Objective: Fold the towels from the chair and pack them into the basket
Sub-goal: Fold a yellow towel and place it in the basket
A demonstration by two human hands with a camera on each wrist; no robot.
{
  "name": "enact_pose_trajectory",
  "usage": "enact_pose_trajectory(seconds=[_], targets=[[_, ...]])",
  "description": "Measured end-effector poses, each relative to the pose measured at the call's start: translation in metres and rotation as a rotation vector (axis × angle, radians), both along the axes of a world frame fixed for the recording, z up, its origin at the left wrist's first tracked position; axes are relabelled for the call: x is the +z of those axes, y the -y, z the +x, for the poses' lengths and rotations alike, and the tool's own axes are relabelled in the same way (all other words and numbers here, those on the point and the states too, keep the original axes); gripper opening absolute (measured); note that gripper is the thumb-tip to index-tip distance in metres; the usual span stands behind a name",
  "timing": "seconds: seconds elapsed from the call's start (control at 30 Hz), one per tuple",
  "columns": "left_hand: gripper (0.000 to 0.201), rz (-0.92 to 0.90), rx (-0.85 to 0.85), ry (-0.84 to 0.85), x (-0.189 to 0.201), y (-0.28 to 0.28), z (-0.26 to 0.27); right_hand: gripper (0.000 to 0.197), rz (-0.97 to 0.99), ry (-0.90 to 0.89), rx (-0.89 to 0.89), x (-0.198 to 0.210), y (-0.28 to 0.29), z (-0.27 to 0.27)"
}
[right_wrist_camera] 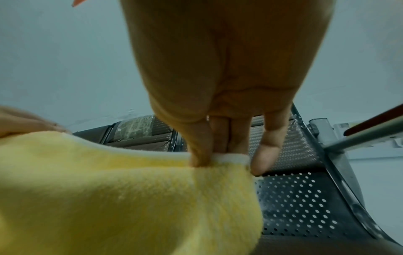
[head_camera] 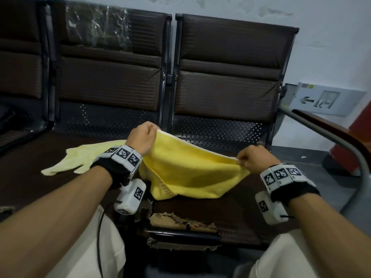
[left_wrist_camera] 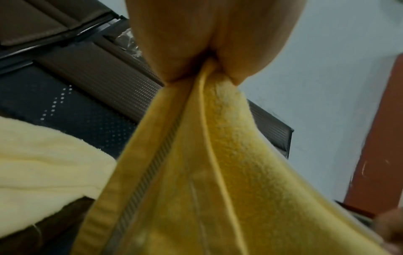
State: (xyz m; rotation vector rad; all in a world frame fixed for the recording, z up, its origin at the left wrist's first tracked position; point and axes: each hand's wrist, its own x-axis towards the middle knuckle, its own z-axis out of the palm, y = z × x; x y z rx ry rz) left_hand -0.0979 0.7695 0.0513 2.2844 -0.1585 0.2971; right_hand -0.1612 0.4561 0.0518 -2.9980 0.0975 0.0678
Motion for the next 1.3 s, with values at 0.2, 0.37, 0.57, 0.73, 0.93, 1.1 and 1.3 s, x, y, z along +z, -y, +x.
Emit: enact_pose_trajectory(seconds=[0.2, 0.37, 0.57, 0.73, 0.93, 1.1, 1.3], targets=[[0.018, 0.053, 0.074, 0.191, -0.004, -0.015, 0.001, 0.011, -0.013, 0.404, -0.014, 0.008, 0.006, -0.002], [0.026, 0.170, 0.060, 0.224, -0.006, -0.018, 0.001, 0.050, -0.181, 0.071, -0.051, 0.004, 0.004, -0.002], [0.035, 0.188, 0.034, 0.254, -0.007, -0.013, 0.000, 0.019, -0.072, -0.084, -0.067, -0.001, 0.001, -0.001], [0.021, 0.171, 0.059, 0.239, -0.006, -0.020, 0.000, 0.014, 0.073, 0.094, -0.057, -0.007, 0.011, 0.000], [0.015, 0.124, 0.093, 0.248, -0.004, -0.023, -0.001, 0.025, 0.500, 0.402, -0.156, 0.008, 0.021, -0.001], [0.016, 0.084, 0.091, 0.219, 0.017, -0.026, -0.012, 0.007, 0.712, 0.547, -0.208, 0.031, 0.014, -0.010], [0.011, -0.029, 0.098, 0.243, 0.063, -0.027, -0.030, 0.017, 0.806, 0.673, -0.292, 0.081, 0.002, -0.033]])
